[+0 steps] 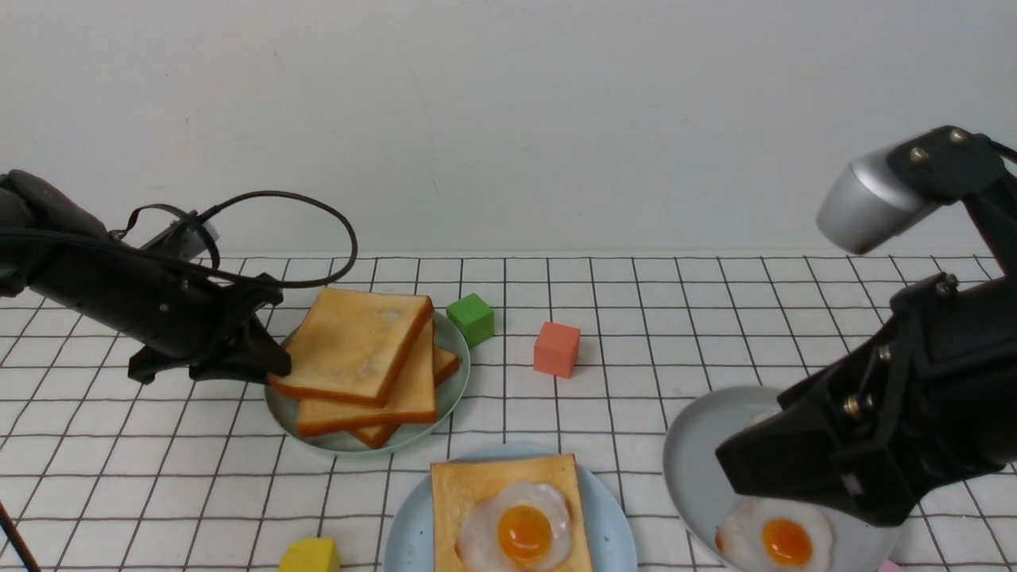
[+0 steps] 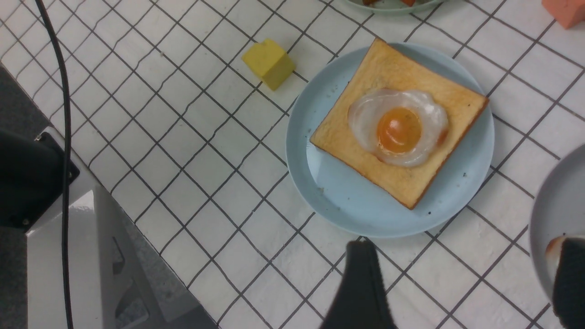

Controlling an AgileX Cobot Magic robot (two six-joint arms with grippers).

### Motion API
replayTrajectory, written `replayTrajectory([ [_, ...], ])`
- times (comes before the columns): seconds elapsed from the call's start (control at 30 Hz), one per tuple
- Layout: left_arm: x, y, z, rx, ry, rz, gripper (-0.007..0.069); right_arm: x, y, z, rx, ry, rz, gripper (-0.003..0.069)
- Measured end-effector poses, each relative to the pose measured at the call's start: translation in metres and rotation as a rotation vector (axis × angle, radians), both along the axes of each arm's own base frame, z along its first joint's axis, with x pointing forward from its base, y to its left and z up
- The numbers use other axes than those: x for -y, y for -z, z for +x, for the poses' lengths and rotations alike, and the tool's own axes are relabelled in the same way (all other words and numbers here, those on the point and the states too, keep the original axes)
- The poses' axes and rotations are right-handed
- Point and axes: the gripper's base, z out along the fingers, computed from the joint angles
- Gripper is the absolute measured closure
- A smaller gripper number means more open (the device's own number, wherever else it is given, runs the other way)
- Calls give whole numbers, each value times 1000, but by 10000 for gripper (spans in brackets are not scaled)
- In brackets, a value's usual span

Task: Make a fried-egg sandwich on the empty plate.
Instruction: Use the left arm to grab a slice of bread, then use the left arm to place a slice of bread on the fried egg in the middle

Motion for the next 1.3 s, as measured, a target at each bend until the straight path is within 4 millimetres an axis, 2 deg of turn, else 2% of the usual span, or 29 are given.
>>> replayTrajectory([
  [0.13, 1, -6, -3, 14, 41, 6, 627, 0, 0, 0, 0, 0, 0, 134],
  [0.27, 4, -38, -13, 73, 92, 4, 627, 0, 0, 0, 0, 0, -3, 141],
  [0.3, 4, -40, -14, 76, 94, 1, 627, 0, 0, 0, 0, 0, -3, 141],
  [0.33, 8, -56, -22, 111, 101, -10, 627, 0, 0, 0, -3, 1, -3, 142],
  [0.4, 18, -70, -37, 143, 121, -34, 627, 0, 0, 0, -3, 2, -5, 142],
  [0.47, 28, -76, -52, 154, 138, -59, 627, 0, 0, 0, -2, 2, -6, 142],
  [0.5, 40, -78, -68, 153, 151, -93, 627, 0, 0, 0, -2, 2, -6, 142],
  [0.63, 73, -62, -109, 133, 164, -167, 627, 0, 0, 0, -2, 2, -6, 142],
  [0.7, 89, -42, -128, 103, 145, -194, 628, 0, 0, 0, -2, 2, -6, 142],
  [0.73, 89, -43, -128, 110, 139, -195, 628, 0, 0, 0, -2, 2, -6, 142],
  [0.8, 100, -25, -140, 100, 103, -187, 628, 0, 0, 0, -2, 2, -6, 142],
  [0.9, 108, -10, -148, 102, 85, -156, 628, 0, 0, 0, -2, 2, -6, 142],
  [1.1, 114, 3, -149, 89, 72, -118, 623, 0, 0, 0, -3, 1, -6, 142],
  [1.2, 113, 7, -148, 81, 70, -104, 598, 0, 0, 0, -3, 1, -6, 142],
  [1.3, 113, 8, -149, 72, 83, -99, 539, 1, 1, 0, -2, 1, -8, 142],
])
